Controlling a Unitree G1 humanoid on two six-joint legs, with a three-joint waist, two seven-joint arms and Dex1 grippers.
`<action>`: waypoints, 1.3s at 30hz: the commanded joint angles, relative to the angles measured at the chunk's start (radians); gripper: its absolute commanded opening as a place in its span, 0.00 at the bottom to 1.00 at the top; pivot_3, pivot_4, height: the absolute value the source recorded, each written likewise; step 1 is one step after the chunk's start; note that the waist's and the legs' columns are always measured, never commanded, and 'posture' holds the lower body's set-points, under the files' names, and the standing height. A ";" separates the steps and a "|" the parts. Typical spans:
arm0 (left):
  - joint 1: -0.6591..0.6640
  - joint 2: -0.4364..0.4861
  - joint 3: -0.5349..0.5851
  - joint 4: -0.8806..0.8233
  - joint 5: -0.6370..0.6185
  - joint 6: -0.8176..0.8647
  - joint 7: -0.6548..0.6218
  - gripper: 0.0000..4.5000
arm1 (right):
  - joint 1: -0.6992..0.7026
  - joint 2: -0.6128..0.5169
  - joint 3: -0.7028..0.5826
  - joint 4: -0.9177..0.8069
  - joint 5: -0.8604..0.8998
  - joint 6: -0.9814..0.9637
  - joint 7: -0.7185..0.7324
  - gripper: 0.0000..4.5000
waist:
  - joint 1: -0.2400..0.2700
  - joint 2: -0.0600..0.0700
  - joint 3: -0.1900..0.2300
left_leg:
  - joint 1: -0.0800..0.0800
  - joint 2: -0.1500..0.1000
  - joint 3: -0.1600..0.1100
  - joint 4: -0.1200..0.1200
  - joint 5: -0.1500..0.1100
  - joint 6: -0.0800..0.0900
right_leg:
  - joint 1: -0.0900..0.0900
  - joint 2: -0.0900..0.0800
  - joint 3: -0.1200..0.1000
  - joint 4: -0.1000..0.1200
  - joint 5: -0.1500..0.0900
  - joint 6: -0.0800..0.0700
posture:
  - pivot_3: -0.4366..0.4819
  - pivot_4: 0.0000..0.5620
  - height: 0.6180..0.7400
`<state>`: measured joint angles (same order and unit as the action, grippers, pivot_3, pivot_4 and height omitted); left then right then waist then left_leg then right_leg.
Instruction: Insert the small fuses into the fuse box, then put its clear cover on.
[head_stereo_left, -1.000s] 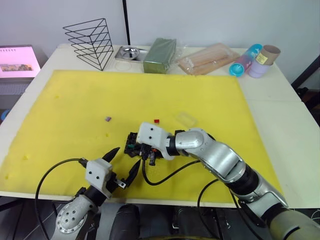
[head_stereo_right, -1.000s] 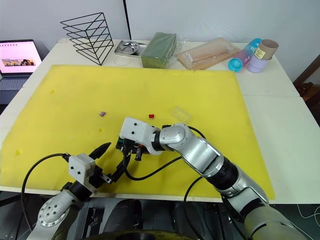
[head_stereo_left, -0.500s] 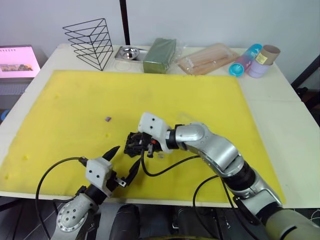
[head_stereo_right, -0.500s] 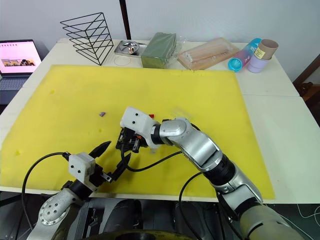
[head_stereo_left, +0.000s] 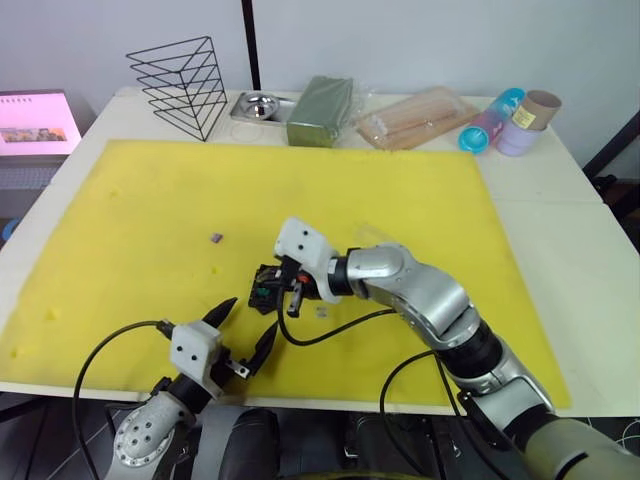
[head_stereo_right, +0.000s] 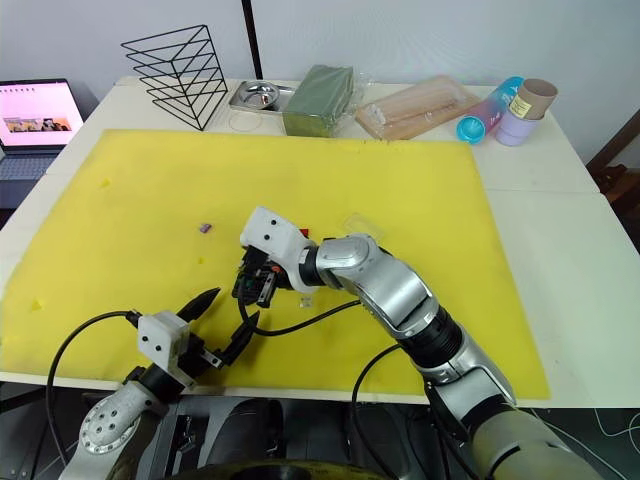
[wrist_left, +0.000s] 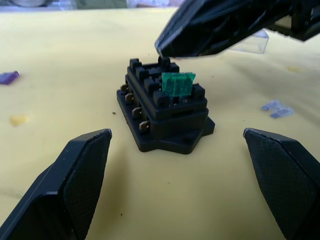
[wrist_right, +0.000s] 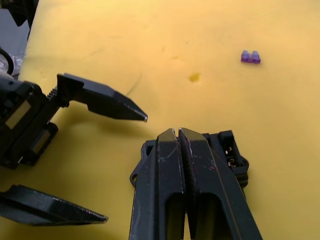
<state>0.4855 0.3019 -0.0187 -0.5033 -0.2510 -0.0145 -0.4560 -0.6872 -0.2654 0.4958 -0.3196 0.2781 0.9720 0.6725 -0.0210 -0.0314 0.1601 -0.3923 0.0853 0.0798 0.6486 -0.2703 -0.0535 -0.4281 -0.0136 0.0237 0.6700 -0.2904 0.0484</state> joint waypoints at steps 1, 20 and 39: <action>0.004 0.000 0.009 -0.002 -0.004 -0.030 -0.006 1.00 | 0.007 -0.003 0.004 -0.035 0.004 -0.002 -0.001 0.01 | 0.000 0.000 0.000 | 0.000 0.000 0.000 0.000 0.000 0.000 | 0.000 0.000 0.000 0.000 0.000 0.000 | 0.48 0.27 1.00; -0.011 -0.005 0.004 0.024 0.000 -0.060 -0.003 1.00 | 0.012 0.000 0.010 -0.050 0.014 0.007 0.004 0.01 | 0.000 0.000 0.000 | 0.000 0.000 0.000 0.000 0.000 0.000 | 0.000 0.000 0.000 0.000 0.000 0.000 | 0.48 0.27 1.00; -0.031 0.002 0.001 -0.029 -0.002 0.005 0.019 1.00 | 0.001 -0.010 0.019 -0.025 -0.018 -0.061 0.007 0.01 | 0.000 0.000 0.000 | 0.000 0.000 0.000 0.000 0.000 0.000 | 0.000 0.000 0.000 0.000 0.000 0.000 | 0.48 0.27 1.00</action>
<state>0.4552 0.3021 -0.0183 -0.4934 -0.2503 -0.0085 -0.4402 -0.6711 -0.2813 0.5296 -0.3266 0.2577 0.9294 0.6750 -0.0209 -0.0314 0.1600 -0.3923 0.0853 0.0798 0.6486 -0.2703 -0.0535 -0.4281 -0.0136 0.0237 0.6700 -0.2903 0.0486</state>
